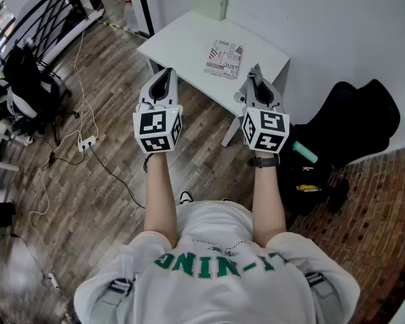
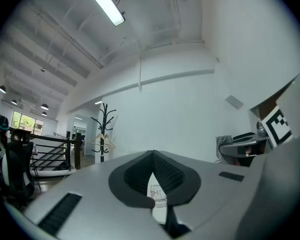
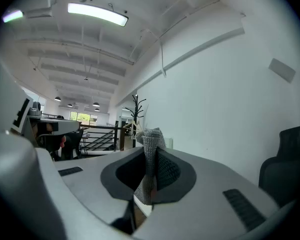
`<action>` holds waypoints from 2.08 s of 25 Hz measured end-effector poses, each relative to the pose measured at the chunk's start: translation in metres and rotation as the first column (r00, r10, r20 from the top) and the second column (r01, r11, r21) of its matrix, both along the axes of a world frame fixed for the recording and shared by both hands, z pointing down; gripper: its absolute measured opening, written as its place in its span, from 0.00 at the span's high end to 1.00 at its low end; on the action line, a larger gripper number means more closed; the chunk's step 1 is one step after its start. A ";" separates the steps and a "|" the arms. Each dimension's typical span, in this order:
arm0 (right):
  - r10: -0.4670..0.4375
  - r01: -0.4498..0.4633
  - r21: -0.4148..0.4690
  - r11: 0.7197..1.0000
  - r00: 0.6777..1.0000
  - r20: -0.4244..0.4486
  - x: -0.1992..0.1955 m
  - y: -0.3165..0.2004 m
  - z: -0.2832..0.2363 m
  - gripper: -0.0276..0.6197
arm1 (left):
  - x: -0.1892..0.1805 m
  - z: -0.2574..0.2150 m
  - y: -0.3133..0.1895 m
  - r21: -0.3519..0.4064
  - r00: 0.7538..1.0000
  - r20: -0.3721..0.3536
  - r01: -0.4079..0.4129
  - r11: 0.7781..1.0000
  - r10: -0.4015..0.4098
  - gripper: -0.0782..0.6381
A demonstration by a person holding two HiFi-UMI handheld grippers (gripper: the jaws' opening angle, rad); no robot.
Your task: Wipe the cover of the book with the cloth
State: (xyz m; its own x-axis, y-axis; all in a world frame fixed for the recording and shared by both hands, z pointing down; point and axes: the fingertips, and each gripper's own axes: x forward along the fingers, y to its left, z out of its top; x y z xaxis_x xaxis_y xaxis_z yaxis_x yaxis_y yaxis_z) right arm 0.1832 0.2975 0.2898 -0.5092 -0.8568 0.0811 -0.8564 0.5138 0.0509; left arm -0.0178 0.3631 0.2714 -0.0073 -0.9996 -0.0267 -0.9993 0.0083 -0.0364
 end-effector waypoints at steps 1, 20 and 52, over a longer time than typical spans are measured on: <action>-0.004 0.004 0.001 1.000 1.000 0.000 -0.005 0.001 -0.001 0.90 | -0.003 -0.001 0.001 0.001 1.000 0.004 0.000 1.000 0.000 0.87; -0.076 0.076 -0.023 0.997 0.997 0.009 -0.145 0.028 0.029 0.90 | -0.108 0.013 0.021 -0.007 1.000 -0.001 -0.014 1.000 0.014 0.87; 0.077 -0.061 -0.176 0.983 0.994 0.082 -0.088 -0.415 0.084 0.90 | -0.011 0.084 -0.460 -0.185 0.950 -0.031 -0.310 0.933 0.309 0.87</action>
